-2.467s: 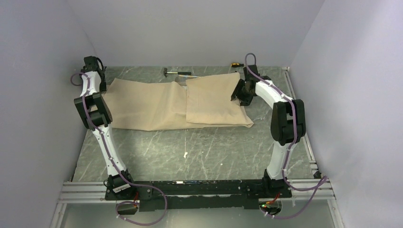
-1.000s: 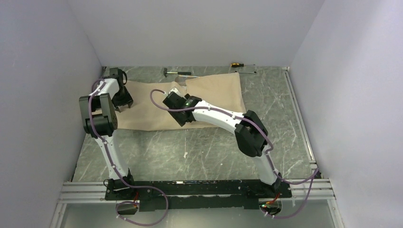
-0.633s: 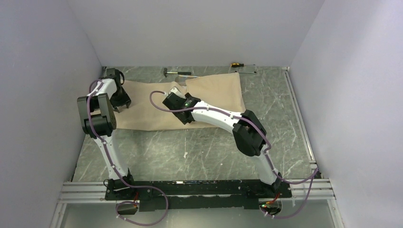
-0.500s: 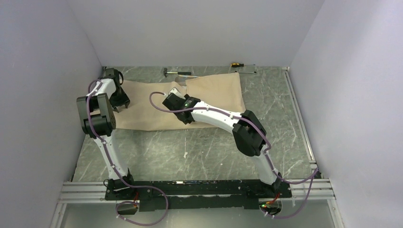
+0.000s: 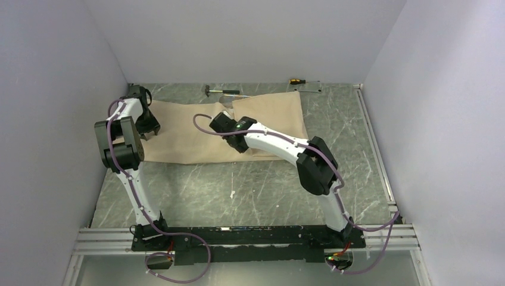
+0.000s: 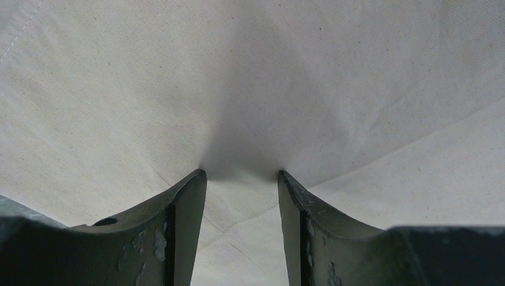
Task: Open and lay out the surgical kit
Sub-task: Open the surgical kit at the center of the board.
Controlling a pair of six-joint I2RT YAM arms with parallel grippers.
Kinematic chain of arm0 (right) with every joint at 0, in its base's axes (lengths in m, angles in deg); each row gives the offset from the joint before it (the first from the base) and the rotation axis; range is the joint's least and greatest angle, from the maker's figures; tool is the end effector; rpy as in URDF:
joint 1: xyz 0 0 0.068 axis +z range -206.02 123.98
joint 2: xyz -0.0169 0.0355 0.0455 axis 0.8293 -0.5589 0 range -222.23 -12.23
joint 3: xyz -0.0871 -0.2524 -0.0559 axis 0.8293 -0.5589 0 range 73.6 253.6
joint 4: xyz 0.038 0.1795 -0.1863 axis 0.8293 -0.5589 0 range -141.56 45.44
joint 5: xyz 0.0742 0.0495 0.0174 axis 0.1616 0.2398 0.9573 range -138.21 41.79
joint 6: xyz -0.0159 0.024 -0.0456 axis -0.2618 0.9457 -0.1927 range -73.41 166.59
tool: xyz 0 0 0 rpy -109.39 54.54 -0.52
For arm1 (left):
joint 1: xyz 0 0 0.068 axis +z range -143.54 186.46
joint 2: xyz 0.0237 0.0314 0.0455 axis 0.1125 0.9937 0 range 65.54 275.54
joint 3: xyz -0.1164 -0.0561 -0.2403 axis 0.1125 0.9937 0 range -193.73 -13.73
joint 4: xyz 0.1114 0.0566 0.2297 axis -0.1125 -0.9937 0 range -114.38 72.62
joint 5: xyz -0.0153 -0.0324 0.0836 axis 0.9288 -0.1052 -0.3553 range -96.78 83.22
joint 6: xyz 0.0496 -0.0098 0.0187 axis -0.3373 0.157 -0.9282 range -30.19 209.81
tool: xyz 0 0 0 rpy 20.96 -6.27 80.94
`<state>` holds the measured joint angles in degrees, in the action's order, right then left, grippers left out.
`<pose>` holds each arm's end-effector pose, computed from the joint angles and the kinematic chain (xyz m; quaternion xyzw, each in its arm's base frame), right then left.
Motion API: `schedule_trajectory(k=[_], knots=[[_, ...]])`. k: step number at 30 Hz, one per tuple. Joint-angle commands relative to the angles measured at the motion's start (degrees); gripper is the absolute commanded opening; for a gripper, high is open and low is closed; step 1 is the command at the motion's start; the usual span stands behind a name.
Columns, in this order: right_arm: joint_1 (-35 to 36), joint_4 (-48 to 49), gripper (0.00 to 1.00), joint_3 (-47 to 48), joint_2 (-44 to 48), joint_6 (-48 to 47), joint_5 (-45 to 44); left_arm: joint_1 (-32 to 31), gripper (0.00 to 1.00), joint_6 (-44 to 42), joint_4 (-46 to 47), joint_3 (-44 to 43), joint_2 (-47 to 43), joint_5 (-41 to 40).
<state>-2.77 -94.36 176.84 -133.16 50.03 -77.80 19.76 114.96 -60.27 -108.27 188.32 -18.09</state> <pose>0.2819 0.3481 0.2257 -0.3541 0.8810 -0.1308 0.2851 0.4291 0.1085 0.1693 -0.3385 0.9216 0.0799 0.1723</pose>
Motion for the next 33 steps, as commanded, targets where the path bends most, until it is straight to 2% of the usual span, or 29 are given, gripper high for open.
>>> schedule_trajectory(k=[1,2,8,21,29,33], knots=[[-3.3,-3.8,0.05,3.0,5.0,1.3,2.3,0.9,0.53,-0.5,-0.4,-1.3,1.5,-0.1],[-4.2,-4.1,0.0,3.1,5.3,1.8,2.6,1.0,0.52,-0.5,-0.4,-1.3,1.6,0.0],[-12.1,-3.1,0.0,-0.3,10.0,2.0,2.0,1.3,0.5,-1.1,-0.3,-2.1,2.0,1.2],[-38.0,13.3,0.0,-22.9,19.6,-10.8,-14.5,1.6,0.46,-2.9,-1.4,-5.2,3.9,3.6],[-50.4,18.6,0.0,-32.3,17.7,-9.7,-9.8,2.3,0.45,-3.3,-1.5,-4.8,3.8,3.5],[-56.5,19.6,0.0,-32.1,16.1,-9.4,-8.5,2.6,0.46,-3.4,-1.7,-4.7,3.6,3.3]])
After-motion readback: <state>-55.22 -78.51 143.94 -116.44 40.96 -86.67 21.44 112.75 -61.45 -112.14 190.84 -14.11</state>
